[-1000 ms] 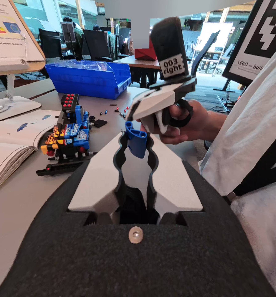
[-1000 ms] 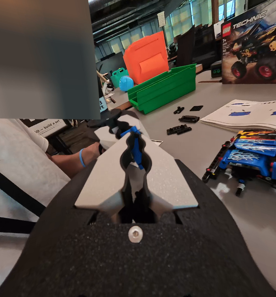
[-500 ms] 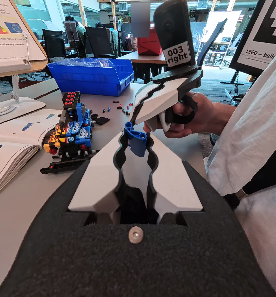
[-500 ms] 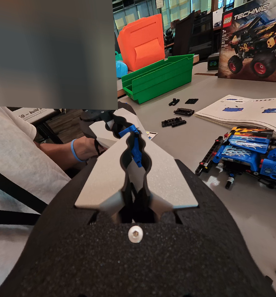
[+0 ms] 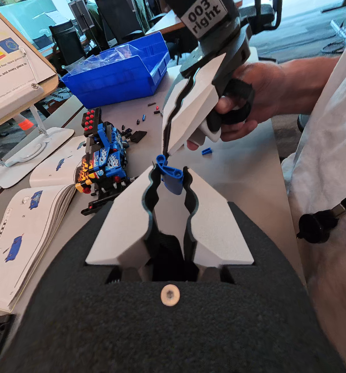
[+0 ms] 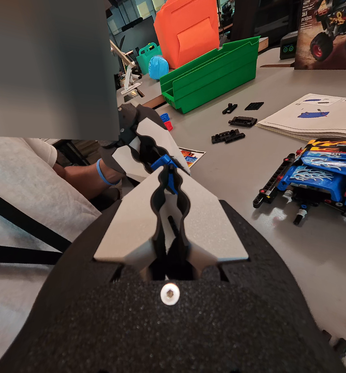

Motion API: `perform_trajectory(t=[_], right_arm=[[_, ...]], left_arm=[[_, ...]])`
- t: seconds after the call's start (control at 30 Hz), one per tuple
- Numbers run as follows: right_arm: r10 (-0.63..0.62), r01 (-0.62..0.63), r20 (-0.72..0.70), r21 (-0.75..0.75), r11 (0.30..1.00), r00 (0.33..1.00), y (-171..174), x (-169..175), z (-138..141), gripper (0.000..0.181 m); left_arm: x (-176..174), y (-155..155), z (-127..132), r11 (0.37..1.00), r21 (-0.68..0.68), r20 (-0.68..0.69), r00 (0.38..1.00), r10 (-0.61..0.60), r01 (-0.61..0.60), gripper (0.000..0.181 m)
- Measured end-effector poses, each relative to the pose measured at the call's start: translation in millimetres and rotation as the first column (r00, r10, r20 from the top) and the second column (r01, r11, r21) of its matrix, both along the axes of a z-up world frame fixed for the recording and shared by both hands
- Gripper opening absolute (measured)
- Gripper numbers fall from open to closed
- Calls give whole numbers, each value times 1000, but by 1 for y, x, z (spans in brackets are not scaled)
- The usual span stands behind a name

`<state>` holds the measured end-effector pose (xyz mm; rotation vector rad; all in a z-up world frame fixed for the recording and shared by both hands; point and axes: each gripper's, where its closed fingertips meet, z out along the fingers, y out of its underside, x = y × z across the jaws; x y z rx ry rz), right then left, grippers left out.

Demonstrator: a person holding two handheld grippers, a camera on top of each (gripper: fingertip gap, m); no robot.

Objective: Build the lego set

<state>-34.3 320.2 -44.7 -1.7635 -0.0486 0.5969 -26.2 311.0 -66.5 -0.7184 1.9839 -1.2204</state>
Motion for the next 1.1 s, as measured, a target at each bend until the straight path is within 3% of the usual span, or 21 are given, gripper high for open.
perform_trajectory(t=[0.1, 0.2, 0.3, 0.4, 0.5, 0.63, 0.87, 1.1], right_arm=[[5, -4, 43, -13, 1000, 999, -1, -1, -4, 3], [22, -21, 58, -21, 1000, 998, -3, -2, -5, 3], [0, -2, 43, 54, 999, 999, -4, 0, 5, 3], [-34, 36, -17, 146, 989, 999, -4, 2, 18, 3], [-57, 61, -22, 201, 978, 998, -5, 3, 24, 3], [-56, 54, 6, 186, 981, 998, -4, 3, 20, 3], [-75, 59, 74, 187, 980, 994, -4, 3, 16, 4], [-49, 33, 152, 106, 994, 987, -4, -1, 6, 3]], left_arm=[[-2, -3, -9, 997, 78, -27, 1000, -17, 19, 21], [-3, -6, -7, 997, 55, -38, 998, -43, 45, 21], [-2, -10, 5, 988, -139, -61, 995, -73, 64, 21], [-1, -14, 21, 923, -378, -74, 991, -115, 79, 21], [-2, -17, 28, 860, -503, -74, 986, -148, 91, 20], [-1, -16, 23, 887, -454, -75, 989, -124, 77, 20], [-1, -16, 21, 873, -484, -104, 986, -128, 62, 20], [-2, -15, 8, 945, -322, -89, 993, -82, 49, 20]])
